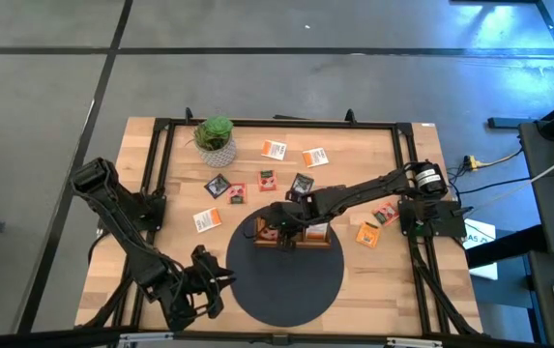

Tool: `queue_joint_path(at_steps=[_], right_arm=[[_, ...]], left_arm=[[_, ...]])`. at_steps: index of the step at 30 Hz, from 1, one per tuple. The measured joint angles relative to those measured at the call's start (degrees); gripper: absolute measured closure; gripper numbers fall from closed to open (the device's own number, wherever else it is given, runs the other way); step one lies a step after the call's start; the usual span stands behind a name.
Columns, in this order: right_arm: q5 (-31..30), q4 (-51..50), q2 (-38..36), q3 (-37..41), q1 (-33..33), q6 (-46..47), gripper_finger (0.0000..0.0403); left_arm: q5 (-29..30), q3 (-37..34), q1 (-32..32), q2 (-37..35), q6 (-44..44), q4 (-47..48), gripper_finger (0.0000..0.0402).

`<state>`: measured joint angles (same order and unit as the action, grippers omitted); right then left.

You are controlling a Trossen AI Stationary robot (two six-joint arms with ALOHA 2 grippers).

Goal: Pick & Place Tea
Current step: Put the bottom white tea bag into the right slot of the wooden organizer

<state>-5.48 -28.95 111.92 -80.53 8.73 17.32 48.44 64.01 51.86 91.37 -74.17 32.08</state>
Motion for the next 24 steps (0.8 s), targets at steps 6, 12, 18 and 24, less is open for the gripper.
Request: queue_joint_path(at_steps=[6, 12, 18, 24], right_arm=[[-0.04, 2.86, 0.0, -0.04, 0.0, 0.16, 0.0323], [-4.34, 2.83, -0.36, -0.02, 0.04, 1.65, 0.0318], [-8.46, 3.06, -5.56, -0.31, 0.0, 3.39, 0.0318], [-6.49, 3.38, -9.59, -0.37, 0.45, 7.2, 0.0318]], left_arm=[[0.35, 0.0, -0.46, 0.0, 0.0, 0.0, 0.0315], [-1.68, 0.05, -1.52, 0.0, -2.38, 4.7, 0.0315], [-10.06, 0.07, -4.03, 0.0, -27.12, 30.75, 0.0315], [-15.97, 0.02, -8.02, 0.0, -39.24, 50.58, 0.0315]])
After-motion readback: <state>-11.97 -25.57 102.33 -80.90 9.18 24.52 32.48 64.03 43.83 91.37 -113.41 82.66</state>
